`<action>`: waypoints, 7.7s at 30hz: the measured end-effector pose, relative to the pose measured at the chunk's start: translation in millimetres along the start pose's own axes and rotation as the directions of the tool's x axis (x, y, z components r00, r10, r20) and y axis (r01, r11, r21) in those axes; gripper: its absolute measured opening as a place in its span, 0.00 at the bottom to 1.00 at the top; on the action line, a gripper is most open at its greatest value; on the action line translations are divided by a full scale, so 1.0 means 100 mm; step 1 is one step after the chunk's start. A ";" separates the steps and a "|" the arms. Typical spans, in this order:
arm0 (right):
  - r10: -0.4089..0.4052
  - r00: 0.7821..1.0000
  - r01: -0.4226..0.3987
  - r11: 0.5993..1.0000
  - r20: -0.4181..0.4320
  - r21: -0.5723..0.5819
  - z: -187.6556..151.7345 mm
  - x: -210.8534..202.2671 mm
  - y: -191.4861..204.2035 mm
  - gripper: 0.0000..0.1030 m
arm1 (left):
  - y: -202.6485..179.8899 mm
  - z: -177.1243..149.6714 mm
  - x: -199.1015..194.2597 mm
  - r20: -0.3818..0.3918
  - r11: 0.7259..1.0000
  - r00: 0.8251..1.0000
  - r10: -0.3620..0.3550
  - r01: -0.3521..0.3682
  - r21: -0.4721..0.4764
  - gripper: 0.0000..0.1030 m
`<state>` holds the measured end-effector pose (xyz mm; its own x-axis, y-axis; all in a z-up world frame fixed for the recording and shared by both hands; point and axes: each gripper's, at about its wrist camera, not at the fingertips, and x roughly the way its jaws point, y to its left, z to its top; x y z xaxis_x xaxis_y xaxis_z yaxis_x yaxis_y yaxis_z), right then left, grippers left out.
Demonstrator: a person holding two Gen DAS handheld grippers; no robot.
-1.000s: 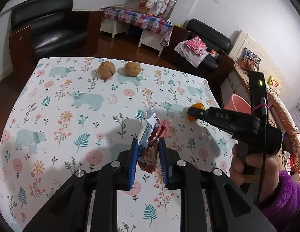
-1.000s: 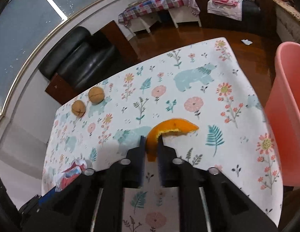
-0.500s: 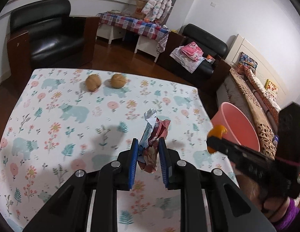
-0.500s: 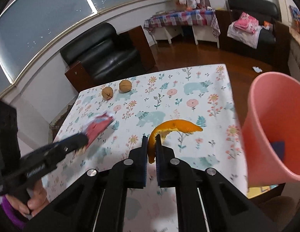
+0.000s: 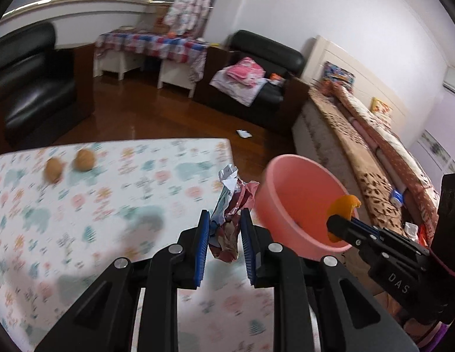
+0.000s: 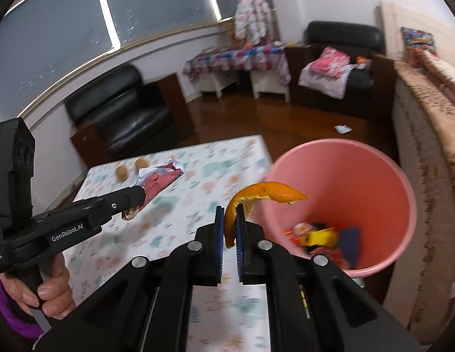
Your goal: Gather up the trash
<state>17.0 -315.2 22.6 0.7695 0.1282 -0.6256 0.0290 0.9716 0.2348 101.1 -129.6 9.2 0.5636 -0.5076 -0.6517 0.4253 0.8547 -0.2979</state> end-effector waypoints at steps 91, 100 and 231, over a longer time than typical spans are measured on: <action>0.033 0.966 0.009 0.987 -0.256 0.161 -0.21 0.61 -0.93 0.43 | -0.77 0.12 0.51 -0.042 0.994 0.996 0.081 -0.077 0.080 0.58; 0.026 0.967 0.013 0.988 -0.252 0.151 -0.27 0.48 -0.89 0.43 | -0.70 0.07 0.45 -0.042 0.995 0.996 0.079 -0.077 0.062 0.59; -0.081 0.984 0.066 0.993 0.156 0.100 -0.21 -0.41 -0.14 0.43 | -0.64 -0.09 -0.16 0.097 0.986 0.987 0.130 -0.139 0.089 0.50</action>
<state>-28.8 -329.6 29.5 0.8546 0.0166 -0.5190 0.1434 0.9531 0.2666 58.4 -175.1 32.5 0.6802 -0.4004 -0.6140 0.4043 0.9036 -0.1414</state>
